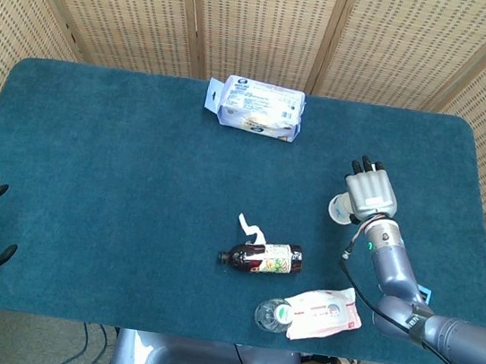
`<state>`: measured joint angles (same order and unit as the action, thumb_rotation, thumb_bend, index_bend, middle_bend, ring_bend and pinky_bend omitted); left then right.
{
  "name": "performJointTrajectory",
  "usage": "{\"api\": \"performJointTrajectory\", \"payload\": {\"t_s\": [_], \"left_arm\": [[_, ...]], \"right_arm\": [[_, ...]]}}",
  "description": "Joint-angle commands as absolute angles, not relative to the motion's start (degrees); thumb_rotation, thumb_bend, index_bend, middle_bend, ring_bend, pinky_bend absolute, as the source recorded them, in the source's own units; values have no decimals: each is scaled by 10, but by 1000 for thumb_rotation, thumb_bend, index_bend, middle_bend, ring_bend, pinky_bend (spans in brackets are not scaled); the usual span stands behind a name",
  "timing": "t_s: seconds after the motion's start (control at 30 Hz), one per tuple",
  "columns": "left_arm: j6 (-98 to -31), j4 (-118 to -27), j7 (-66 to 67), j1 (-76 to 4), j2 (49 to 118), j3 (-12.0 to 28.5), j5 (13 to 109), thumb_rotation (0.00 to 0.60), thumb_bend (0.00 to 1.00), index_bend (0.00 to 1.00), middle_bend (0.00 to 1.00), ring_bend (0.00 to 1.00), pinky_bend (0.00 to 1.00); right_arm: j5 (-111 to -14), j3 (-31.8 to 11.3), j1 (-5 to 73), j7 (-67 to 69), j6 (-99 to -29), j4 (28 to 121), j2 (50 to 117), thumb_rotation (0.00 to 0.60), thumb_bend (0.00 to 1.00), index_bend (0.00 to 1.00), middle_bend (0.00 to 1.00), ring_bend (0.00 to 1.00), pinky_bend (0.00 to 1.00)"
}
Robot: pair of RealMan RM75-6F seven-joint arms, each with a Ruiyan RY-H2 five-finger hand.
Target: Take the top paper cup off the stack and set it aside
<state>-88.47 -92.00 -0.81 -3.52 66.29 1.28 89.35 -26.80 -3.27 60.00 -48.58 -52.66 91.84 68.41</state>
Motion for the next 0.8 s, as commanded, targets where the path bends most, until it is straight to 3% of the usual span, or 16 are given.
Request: {"api": "performJointTrajectory", "payload": {"t_s": [0.03, 0.8], "left_arm": [[-885, -920, -8, -35, 663, 13, 894, 600, 269, 0, 0, 0, 0], [-884, -921, -8, -36, 662, 13, 892, 600, 269, 0, 0, 0, 0]], "right_arm": [[-265, -30, 602, -489, -527, 917, 684, 600, 303, 431, 144, 0, 158], [-205, -17, 630, -528, -536, 941, 661, 600, 304, 457, 147, 2, 158]]}}
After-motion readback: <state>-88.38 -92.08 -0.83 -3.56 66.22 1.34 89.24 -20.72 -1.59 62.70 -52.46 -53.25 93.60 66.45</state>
